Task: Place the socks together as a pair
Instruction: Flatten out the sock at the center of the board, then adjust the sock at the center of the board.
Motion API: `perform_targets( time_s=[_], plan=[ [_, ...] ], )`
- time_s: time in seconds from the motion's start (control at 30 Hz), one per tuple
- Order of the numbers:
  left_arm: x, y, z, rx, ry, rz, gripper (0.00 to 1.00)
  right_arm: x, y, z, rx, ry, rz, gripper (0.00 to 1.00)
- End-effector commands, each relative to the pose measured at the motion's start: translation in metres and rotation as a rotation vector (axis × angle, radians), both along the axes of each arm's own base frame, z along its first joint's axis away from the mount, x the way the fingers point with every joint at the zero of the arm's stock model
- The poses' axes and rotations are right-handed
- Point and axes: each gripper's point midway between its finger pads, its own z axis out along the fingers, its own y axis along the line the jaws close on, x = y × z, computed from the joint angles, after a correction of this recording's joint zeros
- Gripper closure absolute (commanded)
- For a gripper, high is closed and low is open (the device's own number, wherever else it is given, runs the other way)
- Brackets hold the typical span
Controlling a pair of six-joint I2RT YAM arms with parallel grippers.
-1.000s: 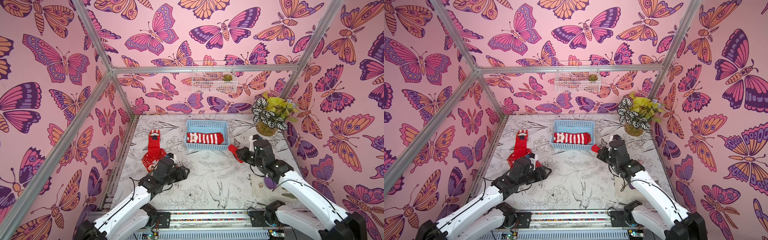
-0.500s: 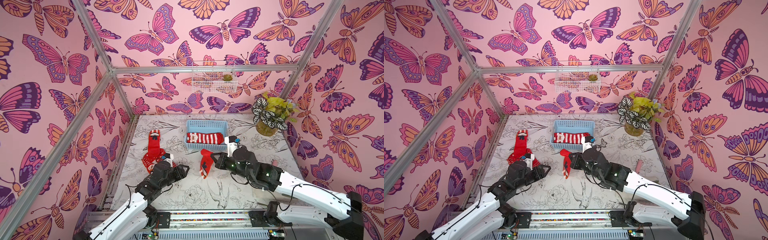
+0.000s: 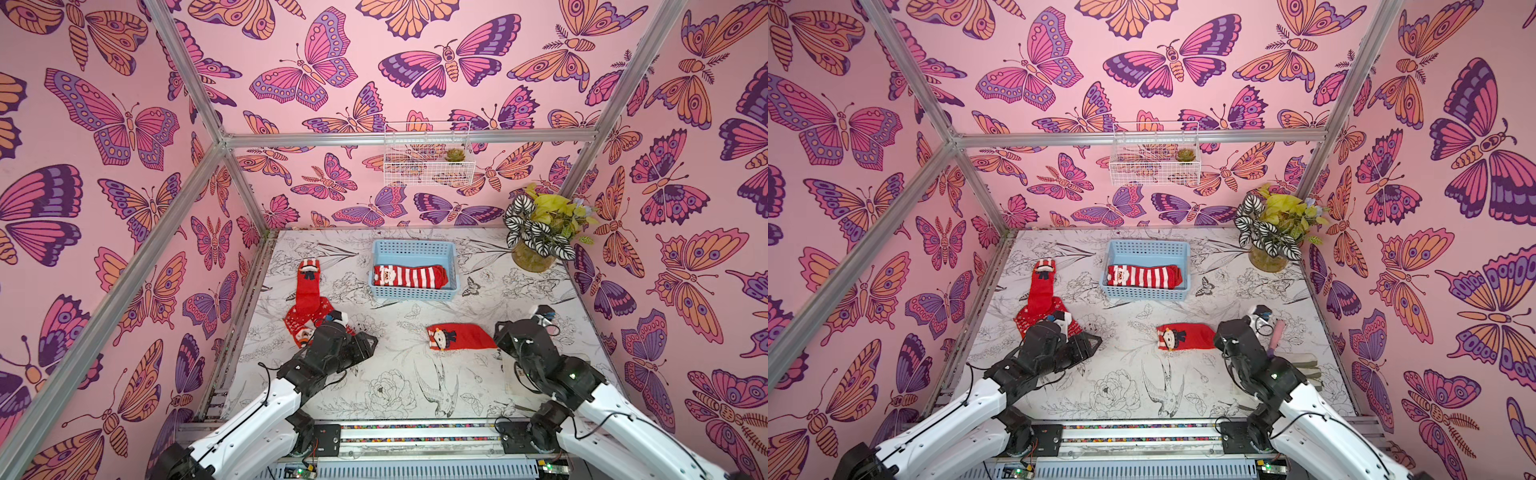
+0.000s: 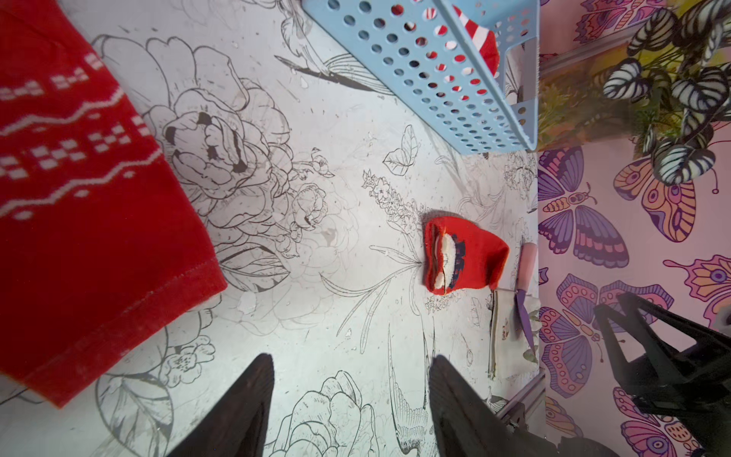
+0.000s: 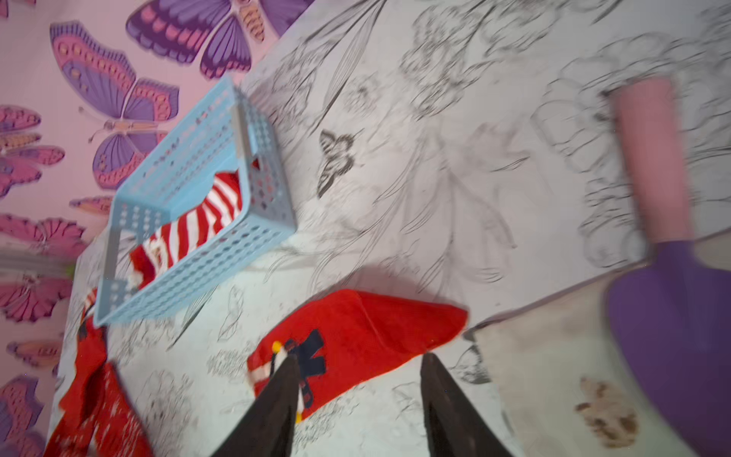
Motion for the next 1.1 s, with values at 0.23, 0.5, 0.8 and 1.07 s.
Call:
perform_targets(
  time_s=[0.23,0.5,0.8,1.07],
  plan=[
    [-0.002,-0.068,0.007,0.038,-0.004,-0.211,0.40,0.013,0.009,-0.005,-0.083,0.089,0.164,0.46],
    [0.001,-0.137,-0.012,0.092,0.024,-0.364,0.52,0.035,0.050,-0.053,-0.071,0.298,0.330,0.75],
    [0.024,-0.174,-0.035,0.121,0.054,-0.376,0.56,0.045,0.042,-0.088,-0.087,0.385,0.292,0.84],
    [0.041,-0.192,-0.052,0.139,0.064,-0.372,0.68,0.061,0.023,-0.104,-0.003,0.402,0.234,0.84]
  ],
)
